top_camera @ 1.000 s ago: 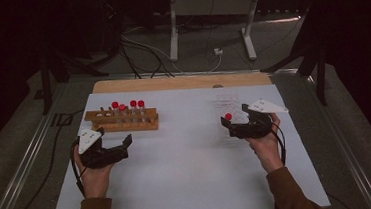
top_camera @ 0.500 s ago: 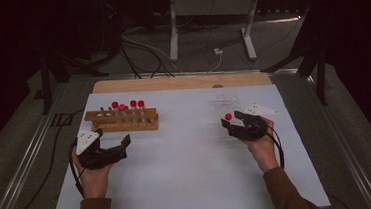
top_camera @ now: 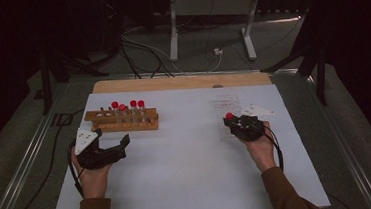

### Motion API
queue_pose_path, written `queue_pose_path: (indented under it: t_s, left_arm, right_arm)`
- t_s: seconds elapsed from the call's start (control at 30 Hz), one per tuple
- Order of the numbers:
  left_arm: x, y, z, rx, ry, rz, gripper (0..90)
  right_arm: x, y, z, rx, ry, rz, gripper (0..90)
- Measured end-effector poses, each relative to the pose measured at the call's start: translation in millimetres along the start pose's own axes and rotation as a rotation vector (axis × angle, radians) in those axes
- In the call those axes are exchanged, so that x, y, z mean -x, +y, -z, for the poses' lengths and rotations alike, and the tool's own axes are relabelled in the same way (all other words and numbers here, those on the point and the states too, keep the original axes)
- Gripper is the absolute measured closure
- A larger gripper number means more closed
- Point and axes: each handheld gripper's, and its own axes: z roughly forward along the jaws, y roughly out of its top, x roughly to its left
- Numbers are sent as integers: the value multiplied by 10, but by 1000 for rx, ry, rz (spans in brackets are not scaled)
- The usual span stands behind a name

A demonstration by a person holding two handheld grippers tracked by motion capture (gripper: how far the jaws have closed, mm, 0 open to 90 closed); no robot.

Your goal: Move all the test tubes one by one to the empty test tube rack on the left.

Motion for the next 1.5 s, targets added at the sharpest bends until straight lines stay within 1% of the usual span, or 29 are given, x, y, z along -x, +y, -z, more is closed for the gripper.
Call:
queue_pose_path:
  t_s: [0.1, 0.17, 0.4, 0.63, 0.73, 0.9, 0.97, 1.1, 1.37, 1.5]
  left_arm:
    - [6, 0, -4, -1, -1, -1, 6]
    - [10, 1, -4, -1, -3, -2, 6]
    - [22, -5, -15, -4, -5, -2, 6]
    - [40, 0, -18, -5, -13, -8, 6]
    - [55, 5, -24, -5, -18, -13, 6]
    - [111, 22, -32, -1, -28, -24, 7]
    - [160, 35, -42, 2, -40, -30, 7]
    - [308, 65, -91, 3, -71, -59, 7]
    - [723, 93, -298, -14, -144, -141, 7]
    - [895, 90, -418, -25, -184, -158, 10]
  right_arm:
    - [-6, 1, 6, -2, -7, 15, 740]
    - [-1, 17, 32, 14, -5, 6, 741]
    - [3, 131, 173, 73, -7, 11, 743]
    - [24, 248, 324, 128, -9, -4, 744]
    - [28, 295, 392, 148, 3, -6, 744]
    - [3, 312, 454, 156, 45, -17, 744]
    - [-16, 308, 459, 155, 60, -17, 744]
    - [-84, 293, 448, 147, 90, -8, 744]
    - [-284, 290, 400, 120, 142, 22, 743]
    - [-396, 302, 368, 113, 177, 26, 743]
